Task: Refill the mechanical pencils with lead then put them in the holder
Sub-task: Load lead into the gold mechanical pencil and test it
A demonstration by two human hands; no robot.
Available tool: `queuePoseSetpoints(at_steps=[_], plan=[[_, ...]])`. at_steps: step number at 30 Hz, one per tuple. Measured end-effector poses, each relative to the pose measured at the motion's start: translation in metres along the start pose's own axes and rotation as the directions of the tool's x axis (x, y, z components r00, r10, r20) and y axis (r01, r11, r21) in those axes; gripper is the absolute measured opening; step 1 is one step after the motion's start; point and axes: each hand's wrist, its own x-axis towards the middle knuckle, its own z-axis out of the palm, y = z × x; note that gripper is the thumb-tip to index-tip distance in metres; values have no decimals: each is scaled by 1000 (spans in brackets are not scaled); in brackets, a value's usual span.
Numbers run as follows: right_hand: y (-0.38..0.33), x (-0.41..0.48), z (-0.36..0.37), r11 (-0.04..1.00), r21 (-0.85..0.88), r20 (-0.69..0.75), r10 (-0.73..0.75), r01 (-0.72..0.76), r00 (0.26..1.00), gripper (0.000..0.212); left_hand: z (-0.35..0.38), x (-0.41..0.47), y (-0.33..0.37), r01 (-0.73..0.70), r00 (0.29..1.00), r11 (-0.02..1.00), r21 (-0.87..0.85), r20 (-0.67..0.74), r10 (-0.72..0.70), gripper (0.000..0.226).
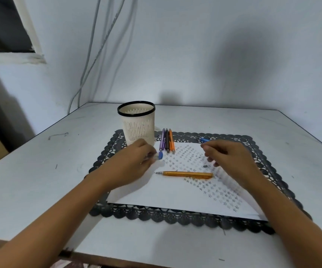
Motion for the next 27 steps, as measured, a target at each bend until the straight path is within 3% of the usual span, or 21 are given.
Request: queuePoseSetpoints(at_steps=[3,6,10,14,18,23,27], plan=[[-11,-4,1,909,395,147,82,-134,986,15,1,14,23,-72,995,992,-102,-83,64,24],[-16,-6,4,775,573,307,101,-268,946,17,8,29,38,-139,983,978,-157,-143,117,22],[-17,-5,3,593,719,362,124,-361,924,19,23,44,47,-180,970,964,-193,-198,141,23],[-15,-2,1,442,797,384,157,-412,910,18,34,51,51,-225,954,951,-211,-247,171,27],[-13,-2,1,363,801,423,222,-477,879,26,44,49,49,-239,949,942,-236,-262,175,32],[-15,-1,2,313,810,427,263,-496,865,16,44,47,50,-286,925,935,-208,-314,213,35],[-14,0,3,339,796,416,295,-501,860,20,46,44,49,-293,919,937,-190,-327,221,30]])
